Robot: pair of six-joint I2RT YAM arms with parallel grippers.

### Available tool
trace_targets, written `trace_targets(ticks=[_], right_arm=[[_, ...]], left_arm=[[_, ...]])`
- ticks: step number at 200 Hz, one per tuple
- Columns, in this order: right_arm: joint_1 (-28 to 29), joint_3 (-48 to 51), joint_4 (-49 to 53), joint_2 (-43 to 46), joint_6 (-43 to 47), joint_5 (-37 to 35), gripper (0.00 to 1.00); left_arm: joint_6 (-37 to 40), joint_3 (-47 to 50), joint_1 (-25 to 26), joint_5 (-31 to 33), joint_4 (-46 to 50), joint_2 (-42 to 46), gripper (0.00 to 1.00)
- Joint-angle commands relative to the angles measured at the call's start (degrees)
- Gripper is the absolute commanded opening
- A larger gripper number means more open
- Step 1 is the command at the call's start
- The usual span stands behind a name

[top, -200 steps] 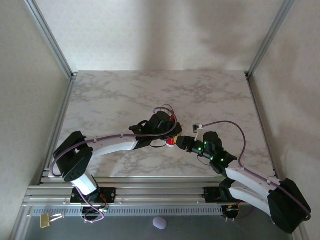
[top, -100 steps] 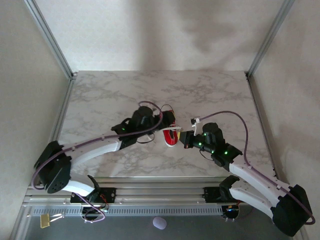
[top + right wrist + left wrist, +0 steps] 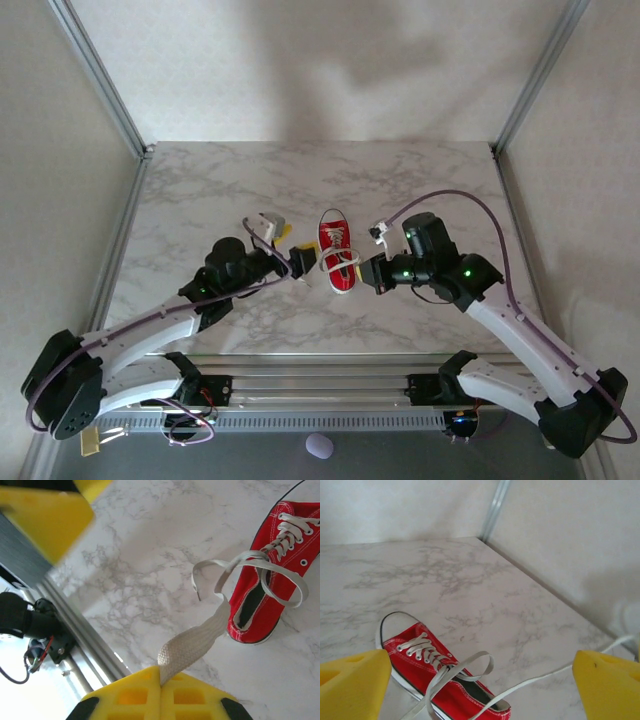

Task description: Tie the shoes

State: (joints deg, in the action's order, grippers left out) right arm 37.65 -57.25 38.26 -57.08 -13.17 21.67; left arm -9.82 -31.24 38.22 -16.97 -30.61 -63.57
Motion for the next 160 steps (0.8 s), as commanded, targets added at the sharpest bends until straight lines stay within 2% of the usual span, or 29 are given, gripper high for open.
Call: trace_targets(ticks=[1, 21, 48, 105, 143, 160], right_arm=[[0.17, -4.34, 8.93, -1.97, 0.73, 3.21, 0.00], [0.14, -6.41, 10.00, -3.17, -0.76, 5.71, 0.00], [0.16, -7.09, 9.63, -3.61, -2.00, 7.51, 0.00], [0.15, -6.39, 7.72, -3.96, -3.34, 10.09, 0.00], [0.16, -6.03, 7.66, -3.74, -3.58, 10.31, 0.00], [0.14, -5.87, 7.71, -3.87, -3.63, 10.32, 0.00]], left_arm=[[11.19, -0.47, 1.02, -11.13, -7.19, -2.40, 0.89], [17.06, -2.60, 2.90, -16.08, -3.50, -4.58, 0.85], [21.20, -5.87, 4.96, -20.59, 0.31, -7.48, 0.84], [26.20, -13.14, 7.20, -21.58, 6.58, -14.65, 0.73], [27.74, -16.26, 7.56, -23.90, 8.90, -17.53, 0.59], [27.77, -17.15, 7.85, -24.64, 9.34, -18.15, 0.47]])
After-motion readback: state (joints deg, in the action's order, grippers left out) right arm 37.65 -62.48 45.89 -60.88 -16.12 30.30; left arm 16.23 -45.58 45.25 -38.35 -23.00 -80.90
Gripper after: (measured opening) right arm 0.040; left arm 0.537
